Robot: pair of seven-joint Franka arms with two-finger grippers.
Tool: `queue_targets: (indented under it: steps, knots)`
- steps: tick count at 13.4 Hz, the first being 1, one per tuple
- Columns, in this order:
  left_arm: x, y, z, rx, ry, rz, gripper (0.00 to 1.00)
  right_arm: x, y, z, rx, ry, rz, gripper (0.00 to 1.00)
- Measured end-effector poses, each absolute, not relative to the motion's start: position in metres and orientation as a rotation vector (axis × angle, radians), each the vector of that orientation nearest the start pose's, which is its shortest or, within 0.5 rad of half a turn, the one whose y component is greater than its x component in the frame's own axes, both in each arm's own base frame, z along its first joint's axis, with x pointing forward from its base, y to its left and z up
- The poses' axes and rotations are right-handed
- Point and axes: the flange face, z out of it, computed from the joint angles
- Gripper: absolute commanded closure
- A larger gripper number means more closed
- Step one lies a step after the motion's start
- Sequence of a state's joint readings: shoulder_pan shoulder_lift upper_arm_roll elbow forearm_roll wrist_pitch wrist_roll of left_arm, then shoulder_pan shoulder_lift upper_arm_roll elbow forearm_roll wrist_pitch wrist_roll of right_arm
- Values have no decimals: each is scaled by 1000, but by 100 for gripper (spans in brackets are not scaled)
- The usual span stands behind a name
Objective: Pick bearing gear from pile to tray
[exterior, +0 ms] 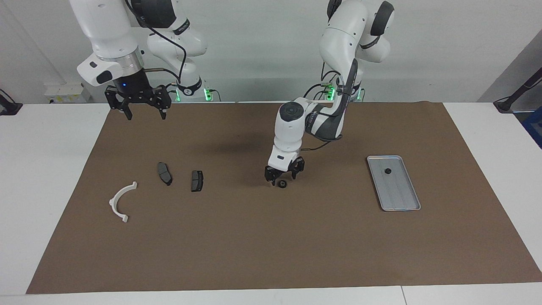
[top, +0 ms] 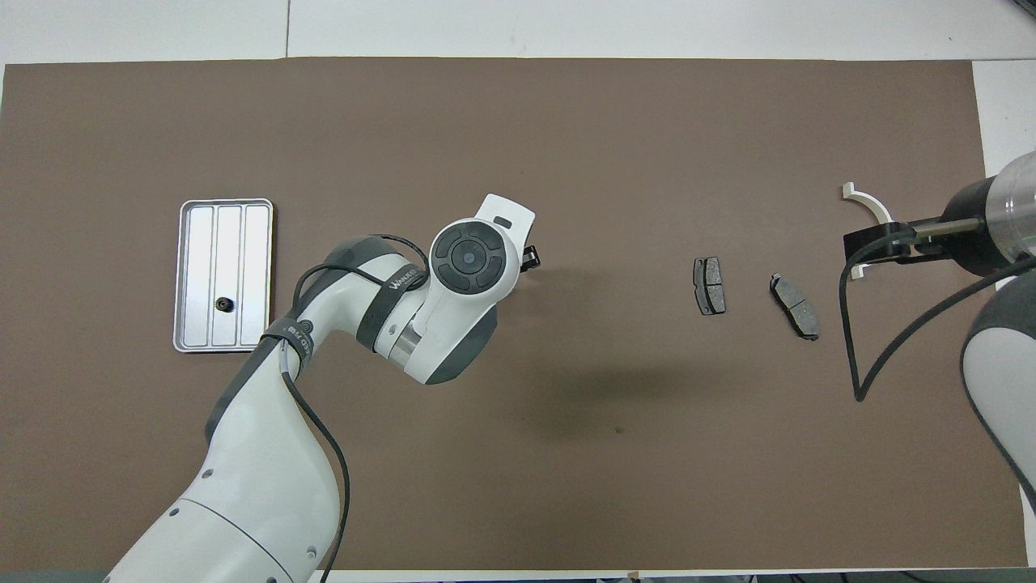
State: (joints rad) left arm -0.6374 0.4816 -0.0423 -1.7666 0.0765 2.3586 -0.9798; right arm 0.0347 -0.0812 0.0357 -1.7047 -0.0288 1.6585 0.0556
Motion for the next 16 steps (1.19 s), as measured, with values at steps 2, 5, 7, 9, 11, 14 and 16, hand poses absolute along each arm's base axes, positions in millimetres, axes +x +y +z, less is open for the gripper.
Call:
queue_targets:
  steps: [2, 5, 7, 9, 11, 14, 16]
  knots:
    - [518, -424, 302, -3172, -388, -165, 12, 535, 34, 610, -3136, -8, -38, 0]
    - [513, -431, 298, -3171, -367, -157, 11, 534, 35, 611, -3109, -1, -38, 0]
    - [512, -432, 296, -3169, -364, -154, 11, 532, 35, 615, -3108, -1, -49, 0]
    - [514, -429, 295, -3160, -354, -167, 11, 528, 34, 621, -3108, 1, -65, 0]
    - [518, -424, 294, -3143, -337, -191, 12, 526, 33, 625, -3107, 3, -75, 0]
    - [527, -413, 291, -3126, -350, -204, 12, 526, 33, 626, -3108, 5, -77, 0]
    - [531, -408, 290, -3123, -359, -208, 15, 526, 31, 626, -3120, 4, -78, 0]
